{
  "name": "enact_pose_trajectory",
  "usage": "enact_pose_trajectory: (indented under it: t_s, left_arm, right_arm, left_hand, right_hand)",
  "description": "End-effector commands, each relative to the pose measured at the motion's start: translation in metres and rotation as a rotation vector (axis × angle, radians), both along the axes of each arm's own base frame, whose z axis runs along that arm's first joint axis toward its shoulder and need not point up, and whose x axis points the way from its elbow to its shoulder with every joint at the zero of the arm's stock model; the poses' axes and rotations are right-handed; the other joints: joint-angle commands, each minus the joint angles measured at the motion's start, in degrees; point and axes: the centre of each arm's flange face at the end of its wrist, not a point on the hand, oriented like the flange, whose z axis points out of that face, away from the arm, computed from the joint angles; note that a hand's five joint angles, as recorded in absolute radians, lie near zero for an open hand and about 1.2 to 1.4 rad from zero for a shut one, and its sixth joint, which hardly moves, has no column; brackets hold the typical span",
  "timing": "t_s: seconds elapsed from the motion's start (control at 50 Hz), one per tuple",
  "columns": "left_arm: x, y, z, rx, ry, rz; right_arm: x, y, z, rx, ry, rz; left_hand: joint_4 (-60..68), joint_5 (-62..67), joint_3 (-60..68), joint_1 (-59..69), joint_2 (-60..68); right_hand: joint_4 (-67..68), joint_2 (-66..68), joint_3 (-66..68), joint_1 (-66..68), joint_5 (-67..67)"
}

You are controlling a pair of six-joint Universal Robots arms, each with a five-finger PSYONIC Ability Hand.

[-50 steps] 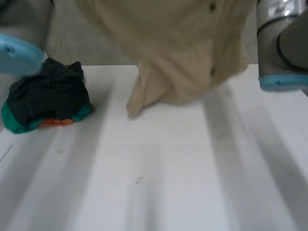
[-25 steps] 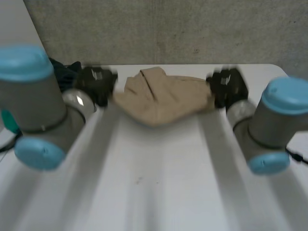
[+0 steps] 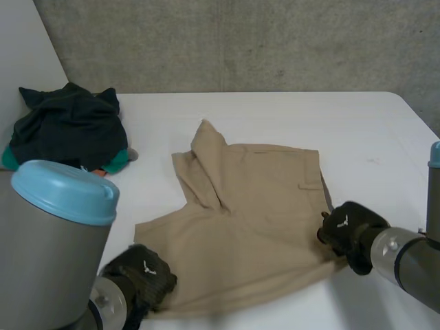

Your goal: Fold the laundry.

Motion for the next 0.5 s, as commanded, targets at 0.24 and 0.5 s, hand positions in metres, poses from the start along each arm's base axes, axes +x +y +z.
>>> enact_pose_trajectory:
  t_s: [0.24,0.5]
  left_arm:
    - [-0.051,-0.140,0.012,-0.369,0.197,0.017]
    - [-0.077,-0.227,-0.030,-0.330,0.299,-0.068]
  right_arm:
    - [0.009,-0.018,-0.012,-0.055,-0.125,-0.030]
    - [0.010,-0.025,-0.019,-0.076,-0.155,-0.051]
  left_hand:
    - [-46.7,-46.0,-46.4,-45.6,-45.7]
    - [-20.5,-19.7,-20.1,-19.3,-19.4]
  right_hand:
    - [11.2,12.5,11.1,15.8,11.6]
    - [11.2,12.5,11.1,15.8,11.6]
